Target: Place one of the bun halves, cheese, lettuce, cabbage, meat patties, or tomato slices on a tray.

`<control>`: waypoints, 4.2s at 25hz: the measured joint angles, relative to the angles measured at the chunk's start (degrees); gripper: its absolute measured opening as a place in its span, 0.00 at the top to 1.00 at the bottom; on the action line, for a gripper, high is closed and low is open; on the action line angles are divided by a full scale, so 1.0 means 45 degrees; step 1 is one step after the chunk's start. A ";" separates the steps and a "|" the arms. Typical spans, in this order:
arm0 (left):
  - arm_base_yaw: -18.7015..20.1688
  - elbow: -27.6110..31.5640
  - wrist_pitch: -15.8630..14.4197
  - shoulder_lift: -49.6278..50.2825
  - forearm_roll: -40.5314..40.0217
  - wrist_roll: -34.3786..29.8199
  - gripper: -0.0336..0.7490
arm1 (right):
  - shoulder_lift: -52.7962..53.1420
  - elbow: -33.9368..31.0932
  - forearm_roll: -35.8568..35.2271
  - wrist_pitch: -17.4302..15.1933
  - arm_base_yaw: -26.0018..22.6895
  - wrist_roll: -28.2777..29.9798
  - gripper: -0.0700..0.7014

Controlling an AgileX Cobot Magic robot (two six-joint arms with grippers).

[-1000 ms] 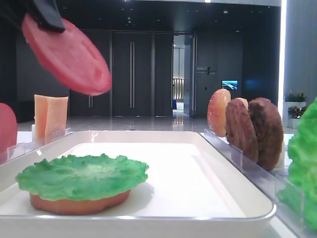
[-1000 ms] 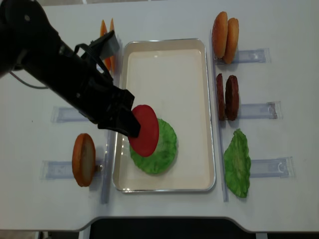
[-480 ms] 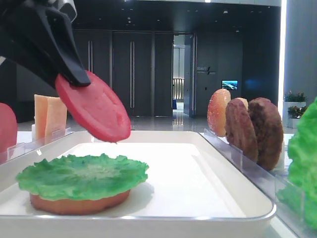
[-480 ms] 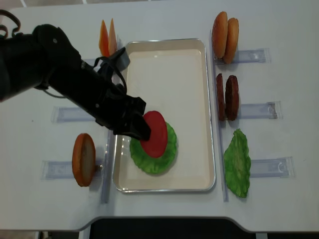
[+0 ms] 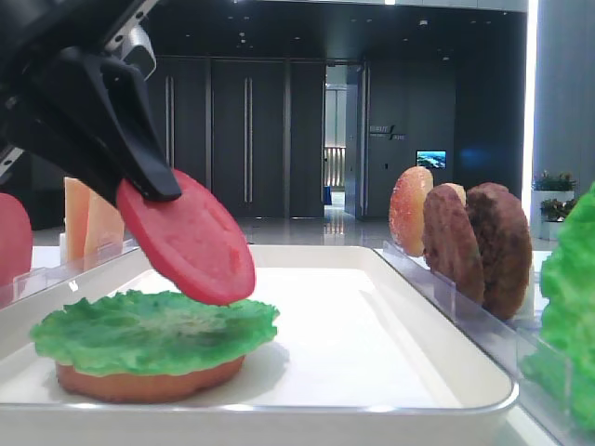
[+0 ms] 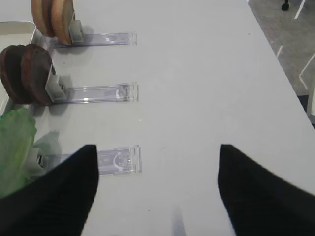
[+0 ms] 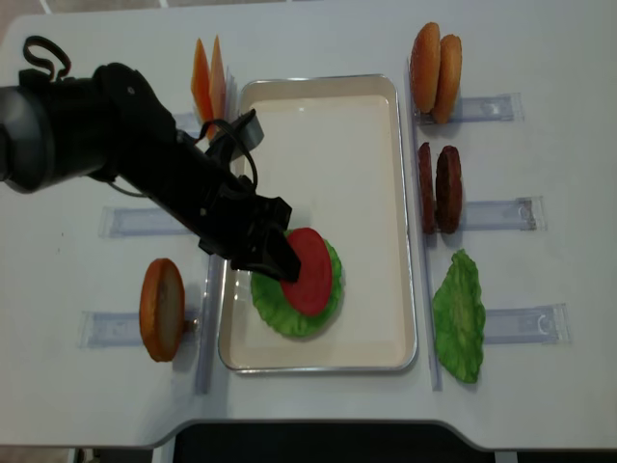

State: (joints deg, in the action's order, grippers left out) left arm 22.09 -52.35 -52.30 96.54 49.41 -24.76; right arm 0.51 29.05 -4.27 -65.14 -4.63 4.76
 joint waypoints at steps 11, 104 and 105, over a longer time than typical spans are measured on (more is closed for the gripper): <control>-0.0462 0.0063 0.0182 0.0049 0.0005 -0.0267 0.90 | 0.0000 0.0000 0.0000 0.0000 0.0000 0.0000 0.28; -0.6218 -0.2496 -0.3972 -0.6070 -1.0567 0.3924 0.33 | 0.0000 0.0000 0.0000 0.0000 0.0000 0.0000 0.28; -0.6218 -0.2202 -0.3997 -0.6664 -1.0468 0.3833 0.33 | 0.0000 0.0000 0.0000 0.0000 0.0000 0.0000 0.28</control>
State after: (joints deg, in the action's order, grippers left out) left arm -5.89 -62.25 -70.29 66.55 2.30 -7.51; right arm 0.51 29.05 -4.27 -65.14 -4.63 4.76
